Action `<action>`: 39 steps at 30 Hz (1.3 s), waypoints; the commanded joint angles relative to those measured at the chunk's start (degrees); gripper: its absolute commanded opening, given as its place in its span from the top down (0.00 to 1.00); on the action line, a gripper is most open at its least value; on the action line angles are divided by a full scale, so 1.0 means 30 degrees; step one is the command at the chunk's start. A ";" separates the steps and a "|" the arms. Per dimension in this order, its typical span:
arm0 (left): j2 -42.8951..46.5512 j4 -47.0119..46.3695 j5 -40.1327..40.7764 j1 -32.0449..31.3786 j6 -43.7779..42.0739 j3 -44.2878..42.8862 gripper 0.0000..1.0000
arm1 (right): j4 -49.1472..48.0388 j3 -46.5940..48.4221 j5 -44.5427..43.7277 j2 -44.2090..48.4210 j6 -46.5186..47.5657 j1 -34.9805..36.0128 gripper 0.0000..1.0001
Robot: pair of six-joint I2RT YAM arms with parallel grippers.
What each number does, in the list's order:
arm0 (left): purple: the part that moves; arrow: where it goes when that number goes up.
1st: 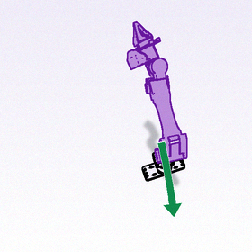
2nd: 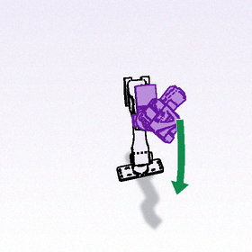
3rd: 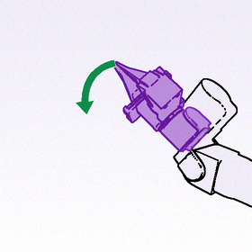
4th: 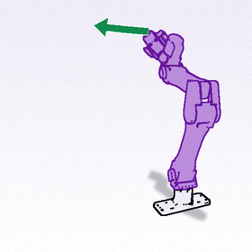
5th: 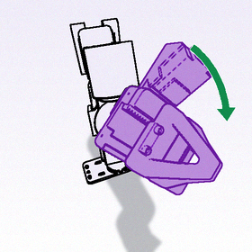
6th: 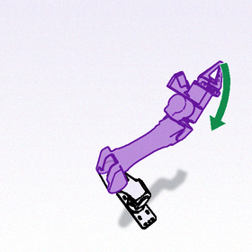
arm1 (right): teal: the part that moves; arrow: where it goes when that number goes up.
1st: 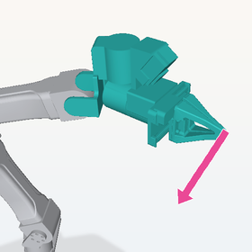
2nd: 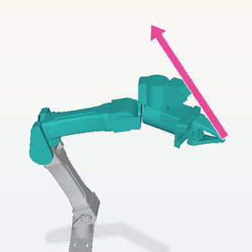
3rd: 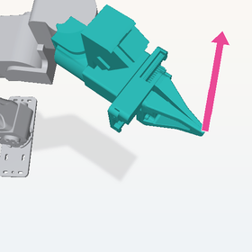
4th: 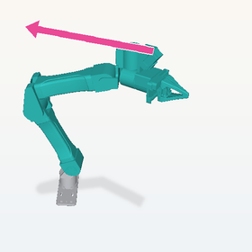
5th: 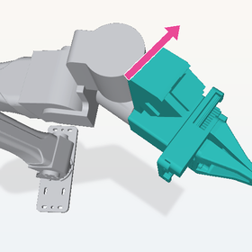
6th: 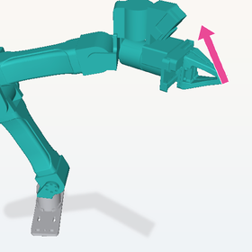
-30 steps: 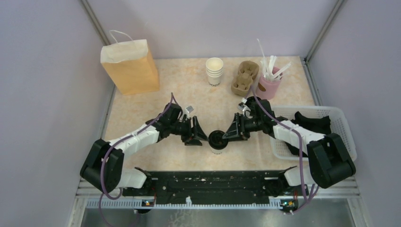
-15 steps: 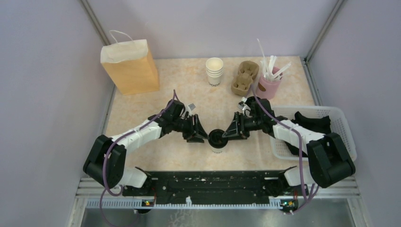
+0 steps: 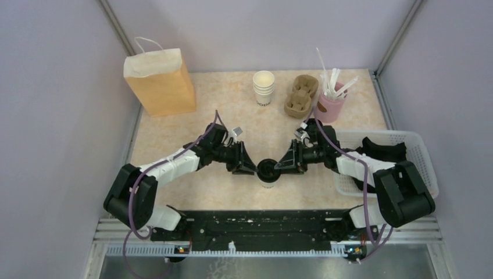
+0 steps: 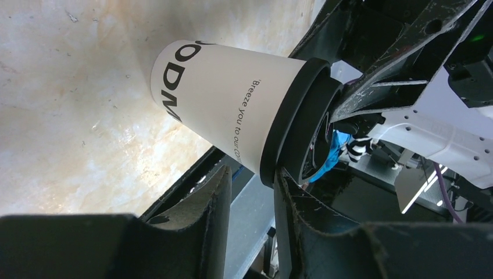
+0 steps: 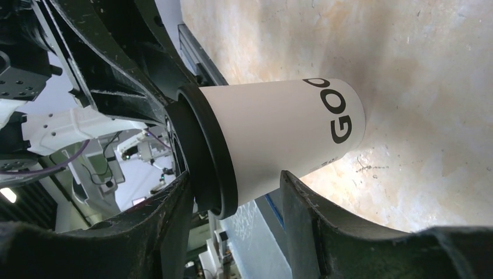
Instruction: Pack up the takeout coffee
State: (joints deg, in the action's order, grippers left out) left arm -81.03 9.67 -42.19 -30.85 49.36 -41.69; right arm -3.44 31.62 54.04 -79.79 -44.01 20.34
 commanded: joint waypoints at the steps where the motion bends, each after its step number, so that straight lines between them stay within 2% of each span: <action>1: -0.2602 0.3560 0.5407 -0.0231 -0.2103 0.2212 0.66 | 0.1014 -0.0779 -0.2871 -0.1170 0.1361 -0.0598 0.48; 6: -0.2196 0.4963 0.7585 -0.0333 -0.2388 0.2684 0.69 | 0.1041 -0.0410 -0.2736 -0.1185 0.1370 -0.0598 0.48; 10: -0.2001 0.3700 0.6279 -0.0335 -0.2383 0.2468 0.66 | 0.1089 -0.0350 -0.2589 -0.1207 0.1673 -0.0598 0.48; 13: -0.0921 0.3534 0.5056 -0.0346 -0.2372 0.1277 0.60 | 0.2610 0.0177 -0.2475 -0.0836 0.2344 -0.0598 0.48; 17: 0.0529 0.4428 0.4323 -0.0343 -0.2450 -0.0833 0.47 | 0.3766 0.1346 -0.1829 0.0011 0.2724 -0.0601 0.46; 23: 0.1954 0.5050 0.3290 -0.0297 -0.2516 -0.2147 0.34 | 0.5288 0.3096 -0.1109 -0.0281 0.4052 -0.0598 0.41; 26: 0.2371 0.5012 0.2866 -0.0307 -0.2646 -0.2392 0.27 | 0.6318 0.3799 -0.0852 -0.0491 0.4779 -0.0587 0.36; 30: 0.2207 0.3477 0.1674 -0.0319 -0.2582 -0.2654 0.14 | 0.7030 0.4207 -0.0731 0.0445 0.4683 -0.0573 0.21; 34: 0.0711 0.1852 0.0489 -0.0443 -0.2112 -0.3094 0.12 | 0.7582 0.4539 -0.0482 0.1163 0.4526 -0.0145 0.11; 39: -0.1631 0.0897 -0.0070 -0.0583 -0.2476 -0.4330 0.15 | 0.7478 0.3887 -0.0286 0.1006 0.4110 0.1376 0.10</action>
State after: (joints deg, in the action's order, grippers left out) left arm -81.28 17.80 -39.03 -32.16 43.09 -50.72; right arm 18.74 42.57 51.96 -77.95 -31.46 21.12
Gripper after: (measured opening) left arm 0.872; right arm 0.896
